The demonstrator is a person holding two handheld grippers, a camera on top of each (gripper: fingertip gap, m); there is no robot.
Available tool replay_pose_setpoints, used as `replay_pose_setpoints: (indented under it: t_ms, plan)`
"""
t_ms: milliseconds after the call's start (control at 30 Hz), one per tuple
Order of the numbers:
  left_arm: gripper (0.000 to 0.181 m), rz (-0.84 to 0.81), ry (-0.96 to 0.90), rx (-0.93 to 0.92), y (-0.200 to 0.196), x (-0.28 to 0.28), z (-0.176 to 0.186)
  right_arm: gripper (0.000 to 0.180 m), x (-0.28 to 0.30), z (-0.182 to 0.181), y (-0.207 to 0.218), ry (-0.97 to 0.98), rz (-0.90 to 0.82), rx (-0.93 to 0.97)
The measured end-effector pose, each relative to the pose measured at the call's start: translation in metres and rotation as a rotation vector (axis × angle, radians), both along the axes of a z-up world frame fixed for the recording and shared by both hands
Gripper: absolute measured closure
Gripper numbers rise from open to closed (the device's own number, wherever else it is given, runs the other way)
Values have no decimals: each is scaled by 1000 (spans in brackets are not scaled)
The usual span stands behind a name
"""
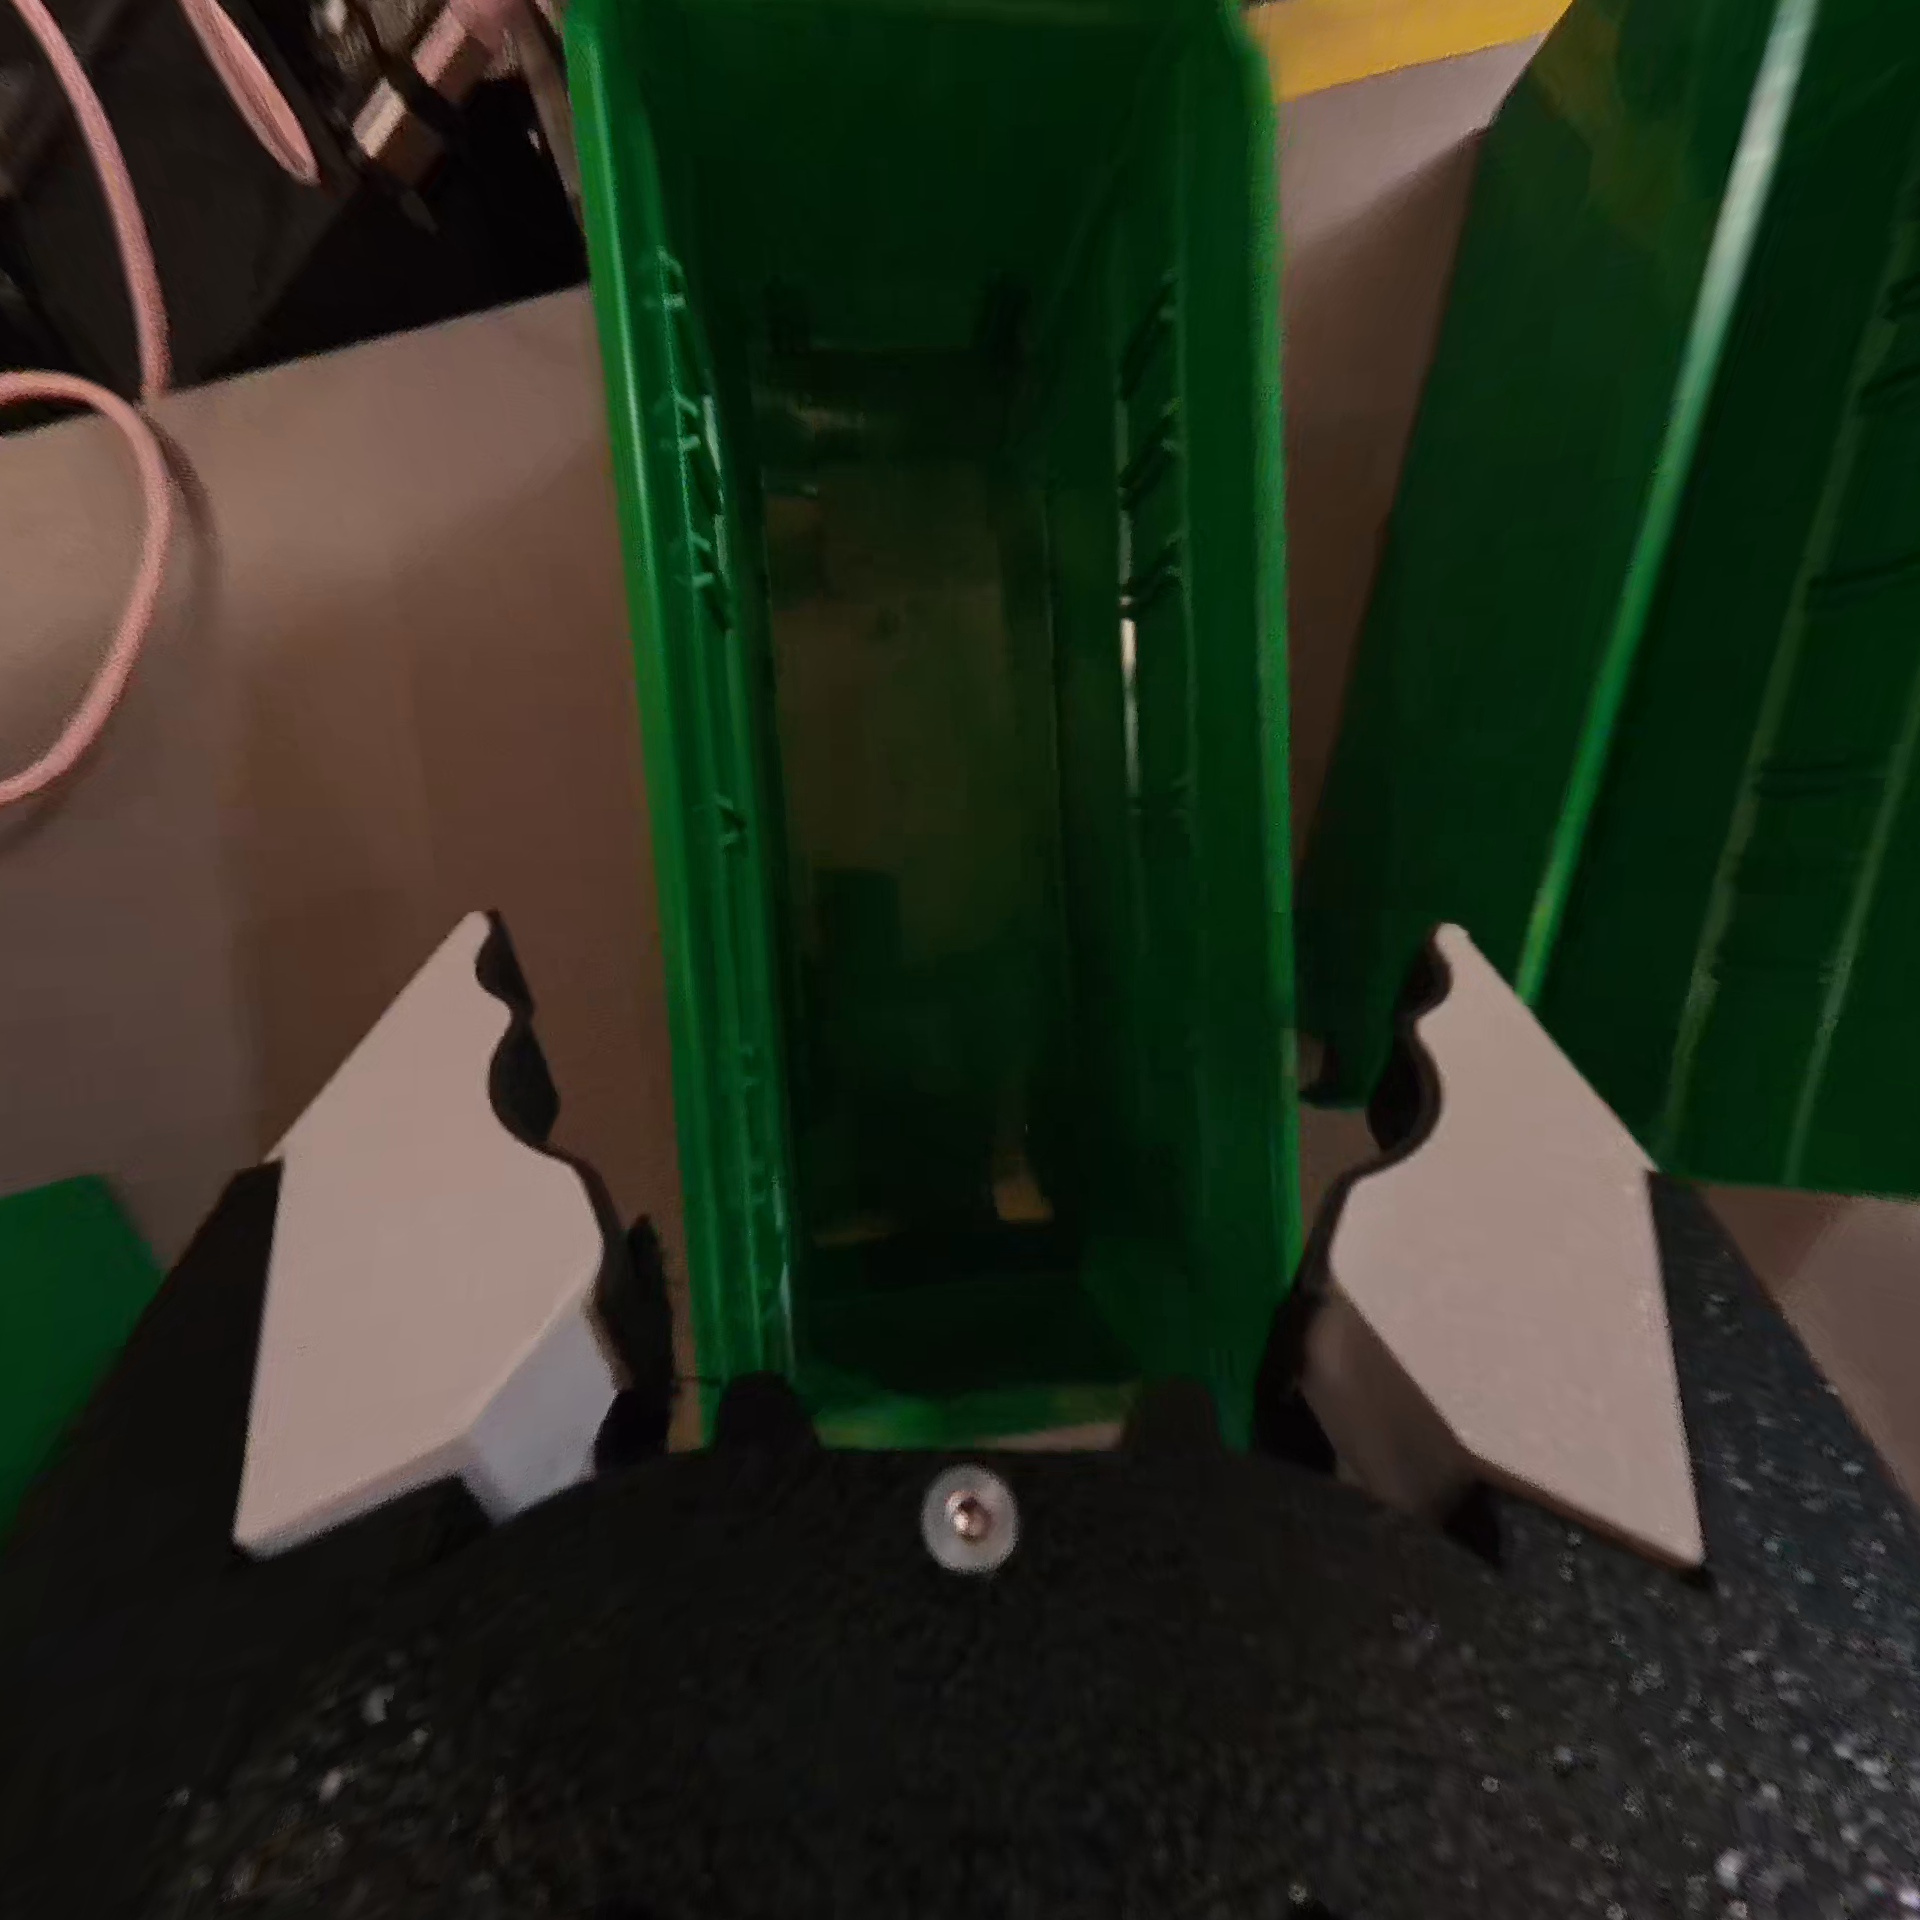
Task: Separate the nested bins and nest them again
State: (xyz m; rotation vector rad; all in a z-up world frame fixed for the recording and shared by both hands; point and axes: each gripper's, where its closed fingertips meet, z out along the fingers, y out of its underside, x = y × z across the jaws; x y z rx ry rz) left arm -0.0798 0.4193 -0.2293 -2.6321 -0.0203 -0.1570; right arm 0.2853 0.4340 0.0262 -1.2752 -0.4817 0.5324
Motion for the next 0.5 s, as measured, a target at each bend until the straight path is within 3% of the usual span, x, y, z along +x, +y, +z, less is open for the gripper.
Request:
replay_pose_setpoints:
  t_ms: [133, 300, 500]
  plan:
    - [21, -15, -15, 118, -41, -20, 55, 113, 3, -5, 5, -14, -8, -17]
    - [23, 84, -78, 328, -129, -74, 107, 112, 2, -7, 7, -27, -11, -18]
    - [25, 383, -93, 570, -259, -156, 104, 114, -18, -1, -10, -101, 38, 74]
